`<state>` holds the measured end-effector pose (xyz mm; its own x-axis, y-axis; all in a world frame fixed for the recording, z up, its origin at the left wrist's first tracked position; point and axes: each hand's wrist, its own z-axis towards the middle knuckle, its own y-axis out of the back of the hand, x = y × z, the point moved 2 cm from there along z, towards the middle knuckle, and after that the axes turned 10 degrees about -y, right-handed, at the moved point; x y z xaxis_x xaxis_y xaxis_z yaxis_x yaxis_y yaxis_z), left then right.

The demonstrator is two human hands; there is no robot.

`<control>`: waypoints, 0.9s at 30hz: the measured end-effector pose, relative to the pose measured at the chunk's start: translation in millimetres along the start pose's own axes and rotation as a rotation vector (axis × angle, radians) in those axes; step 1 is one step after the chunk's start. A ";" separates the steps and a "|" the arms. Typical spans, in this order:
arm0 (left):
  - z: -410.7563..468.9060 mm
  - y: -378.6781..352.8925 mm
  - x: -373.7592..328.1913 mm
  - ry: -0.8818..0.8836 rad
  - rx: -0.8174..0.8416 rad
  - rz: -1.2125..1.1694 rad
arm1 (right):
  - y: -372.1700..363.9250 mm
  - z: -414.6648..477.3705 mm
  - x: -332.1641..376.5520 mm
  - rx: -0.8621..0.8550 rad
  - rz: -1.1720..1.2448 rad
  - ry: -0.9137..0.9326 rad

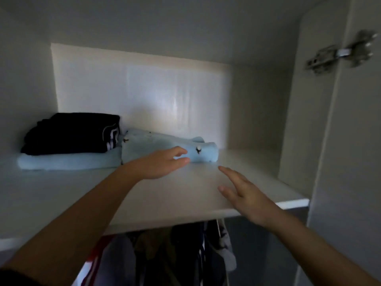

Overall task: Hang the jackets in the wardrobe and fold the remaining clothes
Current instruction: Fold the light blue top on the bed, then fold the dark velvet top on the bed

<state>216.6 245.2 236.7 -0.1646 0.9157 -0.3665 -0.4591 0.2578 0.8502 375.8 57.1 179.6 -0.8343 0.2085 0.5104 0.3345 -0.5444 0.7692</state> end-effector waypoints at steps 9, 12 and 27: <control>-200.7 -215.8 -245.8 -0.352 -0.052 -0.725 | 75.5 -387.6 -39.1 -0.255 -0.030 -0.288; -254.3 -287.6 -346.1 -0.392 0.159 -0.854 | 107.4 -538.2 -53.5 -0.352 -0.075 -0.576; -456.5 -475.3 -839.1 -1.038 0.940 -1.069 | 230.2 -1042.4 -33.3 -1.069 -0.189 -1.430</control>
<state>174.3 -786.4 -32.4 0.5898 -0.0539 -0.8058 0.6894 0.5533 0.4676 23.7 -922.2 -61.2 0.3573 0.4773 0.8028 -0.5942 -0.5470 0.5897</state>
